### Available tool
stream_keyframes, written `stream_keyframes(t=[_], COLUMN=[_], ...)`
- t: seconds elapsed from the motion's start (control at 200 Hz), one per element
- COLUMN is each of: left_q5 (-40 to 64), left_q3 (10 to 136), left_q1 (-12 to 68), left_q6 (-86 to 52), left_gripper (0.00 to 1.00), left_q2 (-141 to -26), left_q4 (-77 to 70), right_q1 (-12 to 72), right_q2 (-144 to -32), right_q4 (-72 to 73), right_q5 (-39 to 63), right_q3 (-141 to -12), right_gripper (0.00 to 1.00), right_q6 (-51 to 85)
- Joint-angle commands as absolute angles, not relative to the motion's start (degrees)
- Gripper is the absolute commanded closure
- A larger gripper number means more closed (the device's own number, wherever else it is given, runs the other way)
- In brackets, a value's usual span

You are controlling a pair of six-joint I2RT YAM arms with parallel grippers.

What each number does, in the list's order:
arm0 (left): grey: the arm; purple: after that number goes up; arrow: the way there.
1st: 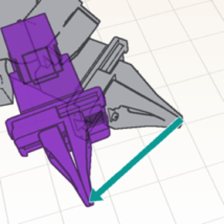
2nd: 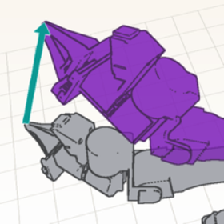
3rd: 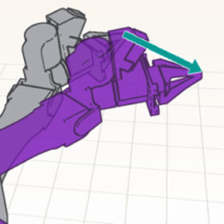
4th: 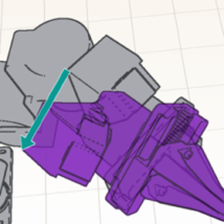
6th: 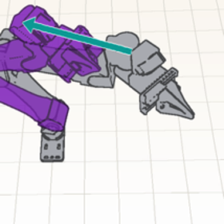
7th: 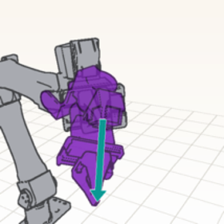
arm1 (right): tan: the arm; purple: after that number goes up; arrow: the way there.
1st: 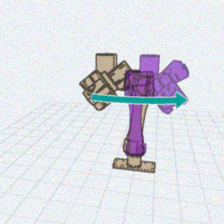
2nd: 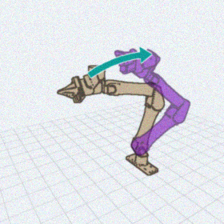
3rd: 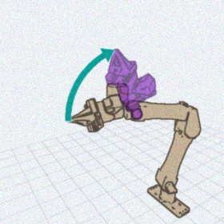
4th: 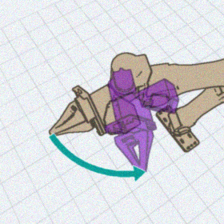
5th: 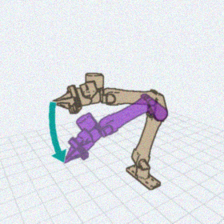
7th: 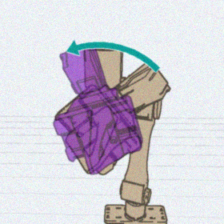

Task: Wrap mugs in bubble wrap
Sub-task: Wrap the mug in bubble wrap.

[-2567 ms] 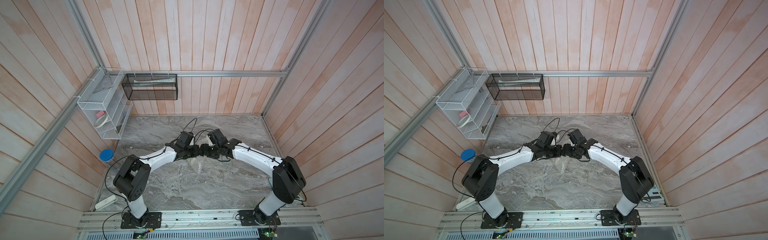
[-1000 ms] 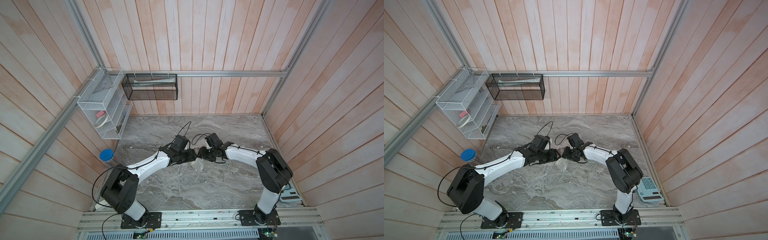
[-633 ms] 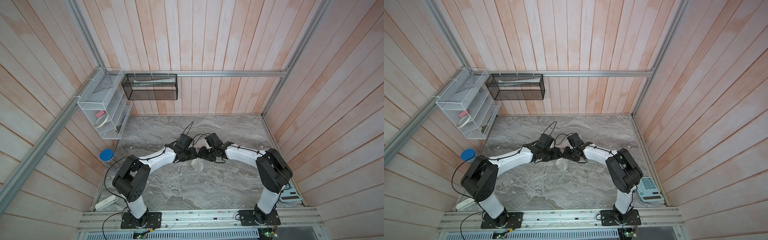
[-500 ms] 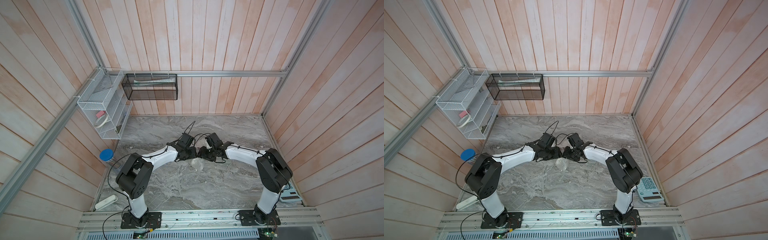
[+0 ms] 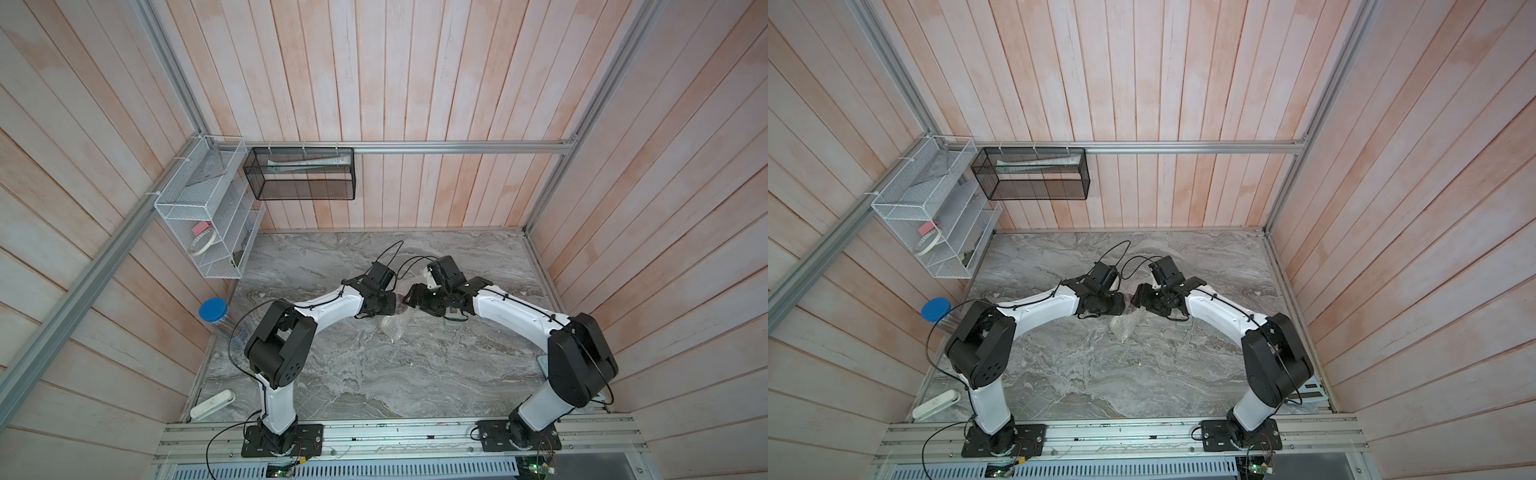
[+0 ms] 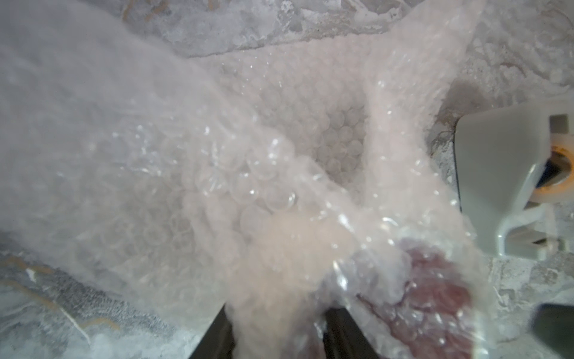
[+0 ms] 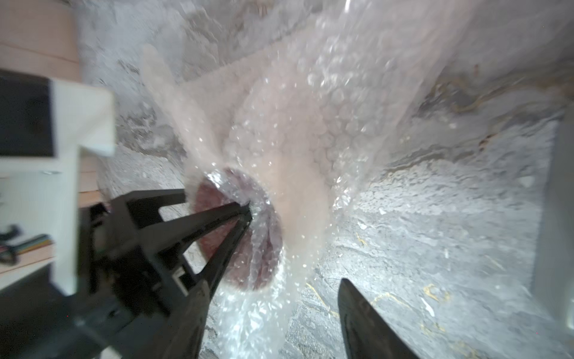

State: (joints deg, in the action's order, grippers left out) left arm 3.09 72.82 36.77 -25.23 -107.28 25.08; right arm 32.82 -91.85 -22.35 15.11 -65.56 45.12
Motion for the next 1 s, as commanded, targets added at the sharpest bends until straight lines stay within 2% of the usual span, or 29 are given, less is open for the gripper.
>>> stream_keyframes(t=[0.0, 0.265, 0.54, 0.82, 0.995], left_q5=[1.32, 3.68, 4.13, 4.04, 4.04], left_q3=[73.10, 74.02, 76.38, 76.29, 75.94], left_q1=[37.70, 38.26, 38.32, 38.32, 38.32], left_q6=[-18.93, -10.75, -8.78, -9.62, -9.92], left_gripper=[0.56, 0.58, 0.58, 0.58, 0.58], left_q2=[-110.38, -111.48, -113.07, -113.60, -113.38], left_q4=[27.55, 26.44, 27.42, 27.35, 26.92], right_q1=[29.02, 17.39, 11.23, 10.63, 10.58], right_q2=[-89.66, -93.02, -103.30, -108.39, -111.18], right_q4=[-26.40, -25.57, -24.23, -19.91, -18.98], right_q5=[15.46, 14.61, 14.97, 18.29, 19.14], right_q3=[-65.62, -68.67, -73.77, -74.07, -75.77], right_gripper=[0.32, 0.29, 0.29, 0.35, 0.45], right_q6=[42.30, 35.98, 34.60, 36.89, 37.09])
